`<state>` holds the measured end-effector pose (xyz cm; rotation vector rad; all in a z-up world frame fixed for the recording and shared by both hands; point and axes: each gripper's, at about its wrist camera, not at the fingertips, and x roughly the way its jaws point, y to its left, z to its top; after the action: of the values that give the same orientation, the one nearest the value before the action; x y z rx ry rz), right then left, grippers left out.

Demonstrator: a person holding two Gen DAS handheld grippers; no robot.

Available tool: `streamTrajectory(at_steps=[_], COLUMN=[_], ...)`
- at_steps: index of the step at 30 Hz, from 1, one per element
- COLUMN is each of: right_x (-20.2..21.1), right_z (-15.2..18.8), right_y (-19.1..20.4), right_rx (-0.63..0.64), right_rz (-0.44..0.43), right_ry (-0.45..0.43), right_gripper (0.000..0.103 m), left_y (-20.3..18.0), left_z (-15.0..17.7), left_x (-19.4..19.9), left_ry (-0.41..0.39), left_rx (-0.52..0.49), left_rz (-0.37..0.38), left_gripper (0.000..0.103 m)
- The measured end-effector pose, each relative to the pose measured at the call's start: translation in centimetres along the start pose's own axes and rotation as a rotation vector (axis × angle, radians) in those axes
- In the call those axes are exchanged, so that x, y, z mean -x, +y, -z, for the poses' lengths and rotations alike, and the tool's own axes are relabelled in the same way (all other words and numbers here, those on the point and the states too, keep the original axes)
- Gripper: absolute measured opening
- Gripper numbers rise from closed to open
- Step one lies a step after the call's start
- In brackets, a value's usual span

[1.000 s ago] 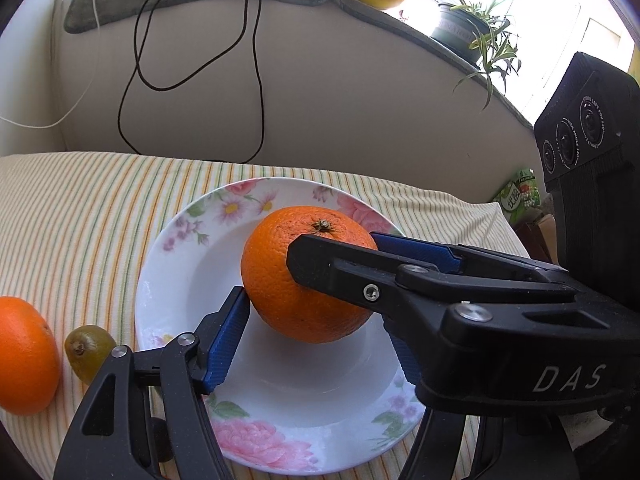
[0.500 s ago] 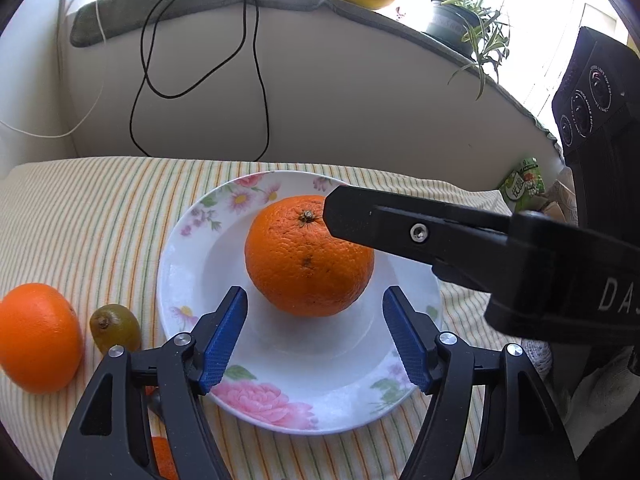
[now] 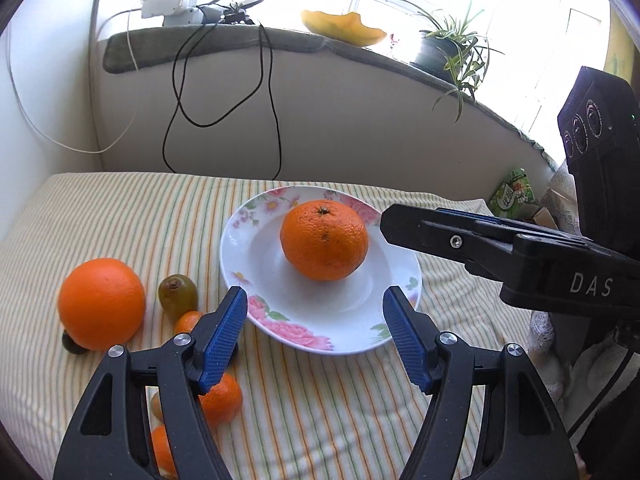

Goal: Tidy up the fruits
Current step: 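Open the right tool to release the orange and withdraw it, then grasp a tangerine with the right tool while the left tool grasps a brown kiwi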

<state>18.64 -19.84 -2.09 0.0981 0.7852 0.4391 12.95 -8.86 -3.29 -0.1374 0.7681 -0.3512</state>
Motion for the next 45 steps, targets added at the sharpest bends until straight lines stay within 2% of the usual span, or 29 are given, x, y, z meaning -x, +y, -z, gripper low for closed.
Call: streamTrajectory(at_steps=[6,14,19,25,30,33,38,42,45], right_x=[1.6,2.6,2.5,0.9,-0.8,-1.7,-3.5,-5.2,-6.0], right_z=[2.0,5.2,6.4,7.1,7.5,7.5,7.3,7.2,7.2], right_y=[2.6,6.0,7.5,8.6,9.4,9.5,9.5,9.4,9.2], right_rx=[0.072,0.168,0.207,0.205,0.194,0.175,0.15,0.126,0.104], right_rz=[-0.01,-0.03,-0.014,-0.033,-0.054,-0.073,-0.092,-0.11,-0.119], right_ry=[-0.036,-0.063,-0.064,0.004,0.052,0.077,0.112,0.148,0.162], right_gripper=[0.081,0.081,0.081,0.081,0.08,0.074,0.072,0.064,0.064], left_y=[1.6,5.0,6.6,7.8,7.9,8.0,7.9,8.0,8.1], left_z=[1.5,3.6,5.8,8.7,10.0,10.4,10.6,10.8,10.8], left_x=[3.1,6.7,8.0,8.3,7.6,7.2,6.4,5.7,5.6], left_ry=[-0.043,-0.079,-0.066,-0.022,0.01,0.021,0.044,0.06,0.06], left_rx=[0.006,0.079,0.112,0.161,0.177,0.177,0.17,0.165,0.159], left_rz=[-0.029,-0.074,-0.091,-0.073,-0.047,-0.041,-0.042,-0.041,-0.045], left_gripper=[0.07,0.07,0.062,0.052,0.047,0.046,0.042,0.039,0.038])
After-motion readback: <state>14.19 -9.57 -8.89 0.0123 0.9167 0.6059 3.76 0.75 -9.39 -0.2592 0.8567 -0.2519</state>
